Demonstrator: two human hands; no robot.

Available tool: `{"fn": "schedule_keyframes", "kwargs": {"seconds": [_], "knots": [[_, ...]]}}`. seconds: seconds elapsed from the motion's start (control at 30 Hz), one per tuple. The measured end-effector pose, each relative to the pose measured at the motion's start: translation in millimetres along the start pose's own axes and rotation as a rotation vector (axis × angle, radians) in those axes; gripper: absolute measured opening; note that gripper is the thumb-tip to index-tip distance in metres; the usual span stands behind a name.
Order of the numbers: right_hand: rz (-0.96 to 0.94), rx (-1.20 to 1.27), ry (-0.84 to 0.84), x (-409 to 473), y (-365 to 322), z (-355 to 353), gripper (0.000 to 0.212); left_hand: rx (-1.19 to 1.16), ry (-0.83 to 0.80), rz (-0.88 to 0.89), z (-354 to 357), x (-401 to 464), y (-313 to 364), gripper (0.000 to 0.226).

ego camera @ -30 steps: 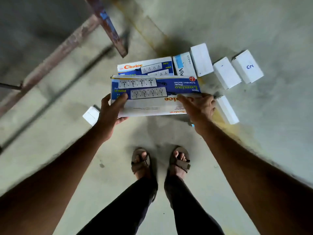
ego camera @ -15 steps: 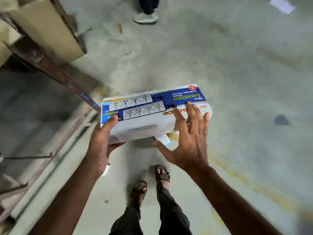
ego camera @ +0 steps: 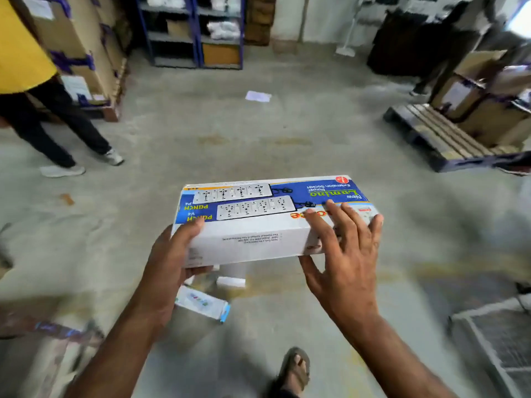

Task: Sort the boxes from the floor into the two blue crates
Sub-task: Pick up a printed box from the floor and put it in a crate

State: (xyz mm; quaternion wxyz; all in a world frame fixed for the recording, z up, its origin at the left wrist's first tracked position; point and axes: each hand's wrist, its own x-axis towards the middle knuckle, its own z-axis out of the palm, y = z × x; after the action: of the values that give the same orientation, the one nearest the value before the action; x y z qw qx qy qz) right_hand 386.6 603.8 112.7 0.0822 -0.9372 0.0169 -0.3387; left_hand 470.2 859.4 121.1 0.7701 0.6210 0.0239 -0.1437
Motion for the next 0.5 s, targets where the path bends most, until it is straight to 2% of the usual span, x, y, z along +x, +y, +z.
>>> {"fn": "schedule_keyframes", "kwargs": {"seconds": [0.1, 0.17, 0.3, 0.5], "knots": [[0.142, -0.085, 0.108, -3, 39, -59, 0.064, 0.018, -0.193, 0.104, 71, 2, 20, 0.064], [0.227, -0.112, 0.162, -8, 66, -93, 0.066, -0.019, -0.265, 0.17, 123, 1, 26, 0.068], [0.398, -0.09, 0.243, -30, 121, -157, 0.066, -0.065, -0.531, 0.173, 246, -14, 19, 0.065], [0.589, -0.196, 0.27, -91, 235, -260, 0.066, -0.127, -0.881, 0.061, 444, -64, -15, 0.113]]}}
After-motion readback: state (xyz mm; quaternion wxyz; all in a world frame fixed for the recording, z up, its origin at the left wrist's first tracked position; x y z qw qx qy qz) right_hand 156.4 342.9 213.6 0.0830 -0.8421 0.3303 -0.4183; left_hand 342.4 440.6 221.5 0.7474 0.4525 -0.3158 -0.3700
